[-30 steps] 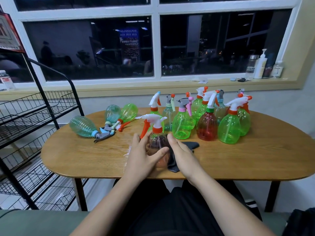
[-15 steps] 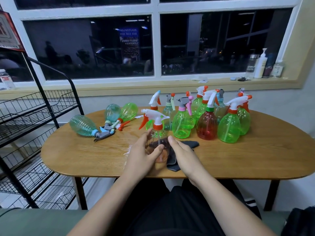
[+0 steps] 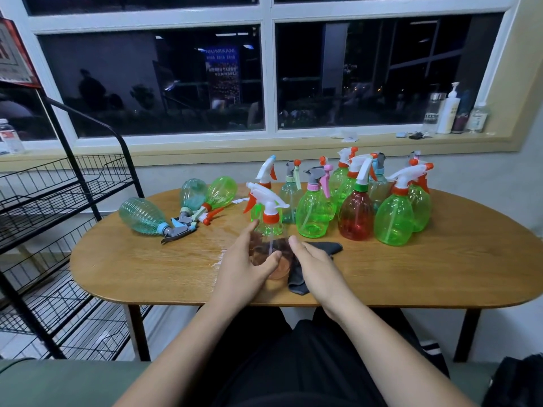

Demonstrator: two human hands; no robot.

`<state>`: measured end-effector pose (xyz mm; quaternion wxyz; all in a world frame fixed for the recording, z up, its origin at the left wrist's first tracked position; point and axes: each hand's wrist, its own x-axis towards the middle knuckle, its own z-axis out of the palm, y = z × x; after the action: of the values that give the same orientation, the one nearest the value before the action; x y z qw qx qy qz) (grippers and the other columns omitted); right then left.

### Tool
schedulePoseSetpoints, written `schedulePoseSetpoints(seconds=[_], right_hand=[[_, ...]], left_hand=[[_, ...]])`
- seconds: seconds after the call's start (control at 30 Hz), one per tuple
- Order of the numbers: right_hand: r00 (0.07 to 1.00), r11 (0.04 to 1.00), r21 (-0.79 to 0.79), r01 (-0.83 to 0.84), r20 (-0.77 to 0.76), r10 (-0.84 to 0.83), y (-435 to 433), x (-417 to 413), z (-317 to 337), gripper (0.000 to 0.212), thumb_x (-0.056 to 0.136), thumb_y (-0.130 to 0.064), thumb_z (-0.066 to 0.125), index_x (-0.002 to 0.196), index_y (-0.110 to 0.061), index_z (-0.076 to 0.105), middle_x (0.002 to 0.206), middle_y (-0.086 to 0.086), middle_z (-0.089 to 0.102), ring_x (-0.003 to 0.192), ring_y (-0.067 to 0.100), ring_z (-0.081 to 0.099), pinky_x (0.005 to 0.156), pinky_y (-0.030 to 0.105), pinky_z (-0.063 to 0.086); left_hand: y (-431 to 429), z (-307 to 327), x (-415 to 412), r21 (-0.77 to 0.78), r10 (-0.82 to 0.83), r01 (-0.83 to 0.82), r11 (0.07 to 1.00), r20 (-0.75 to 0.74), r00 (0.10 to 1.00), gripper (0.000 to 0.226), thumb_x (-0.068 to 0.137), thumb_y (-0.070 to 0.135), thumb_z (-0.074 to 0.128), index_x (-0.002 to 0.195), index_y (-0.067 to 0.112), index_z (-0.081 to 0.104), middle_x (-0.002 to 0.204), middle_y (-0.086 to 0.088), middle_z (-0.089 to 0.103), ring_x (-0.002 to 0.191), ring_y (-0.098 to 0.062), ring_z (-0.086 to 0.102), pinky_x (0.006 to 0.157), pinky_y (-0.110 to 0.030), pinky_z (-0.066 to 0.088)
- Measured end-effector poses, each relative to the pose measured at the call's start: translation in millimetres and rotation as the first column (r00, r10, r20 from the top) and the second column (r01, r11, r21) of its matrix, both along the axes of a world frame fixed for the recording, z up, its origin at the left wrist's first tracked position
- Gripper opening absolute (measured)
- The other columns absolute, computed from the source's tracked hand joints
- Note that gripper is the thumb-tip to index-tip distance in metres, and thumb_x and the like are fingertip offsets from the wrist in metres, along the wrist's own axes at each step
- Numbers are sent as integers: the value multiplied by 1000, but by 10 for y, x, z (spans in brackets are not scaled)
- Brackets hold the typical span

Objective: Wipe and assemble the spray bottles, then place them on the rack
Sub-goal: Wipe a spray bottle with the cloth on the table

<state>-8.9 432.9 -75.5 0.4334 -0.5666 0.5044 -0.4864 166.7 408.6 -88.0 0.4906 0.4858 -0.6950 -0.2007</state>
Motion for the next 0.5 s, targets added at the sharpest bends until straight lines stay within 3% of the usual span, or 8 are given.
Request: schedulePoseSetpoints(seconds=[0.1, 0.17, 0.23, 0.3, 0.37, 0.5], right_hand=[[987, 1000, -7, -24, 156, 25, 41, 21, 110, 45, 103, -65, 51, 117, -34, 81, 121, -12, 78, 121, 9, 70, 116, 46, 47], [986, 992, -125, -17, 164, 37, 65, 45, 182, 45, 102, -63, 53, 128, -34, 76, 129, -14, 75, 128, 6, 65, 119, 45, 44], [988, 980, -194, -32, 139, 60, 96, 78, 210, 59, 97, -68, 53, 143, -33, 67, 141, -19, 68, 138, 2, 56, 123, 42, 38], [995, 984, -174, -26, 87, 41, 74, 75, 153, 57, 99, -68, 52, 143, -35, 66, 141, -20, 67, 138, 0, 55, 124, 43, 37], [999, 995, -94, -18, 43, 22, 47, 38, 75, 48, 101, -70, 46, 128, -42, 74, 127, -19, 75, 127, 3, 64, 119, 46, 44], [999, 999, 25, -30, 21, 29, 21, -22, 53, 60, 94, -85, 41, 119, -45, 77, 118, -15, 79, 120, 11, 70, 113, 48, 49]], left_hand=[[32, 15, -13, 15, -28, 29, 999, -13, 1000, 71, 90, 32, 82, 152, 31, 48, 122, 30, 66, 114, 16, 61, 92, -4, 42], [51, 31, -25, 4, -57, 57, 998, -2, 998, 66, 89, 36, 84, 146, 32, 51, 124, 24, 69, 114, 10, 63, 92, -10, 44], [46, 39, -24, -16, -86, 86, 996, 9, 996, 66, 87, 43, 86, 143, 31, 54, 127, 21, 67, 118, 5, 62, 97, -17, 47], [20, 29, -7, -54, -79, 81, 995, 43, 996, 68, 84, 50, 86, 143, 32, 57, 126, 14, 57, 121, 2, 57, 103, -20, 46], [7, 19, 12, -54, -53, 56, 997, 62, 997, 75, 80, 60, 84, 144, 33, 57, 120, 7, 48, 117, 1, 54, 102, -13, 43], [4, 5, 25, -39, -33, 36, 999, 62, 998, 89, 73, 74, 80, 148, 33, 55, 114, 6, 44, 109, -2, 56, 92, -4, 38]])
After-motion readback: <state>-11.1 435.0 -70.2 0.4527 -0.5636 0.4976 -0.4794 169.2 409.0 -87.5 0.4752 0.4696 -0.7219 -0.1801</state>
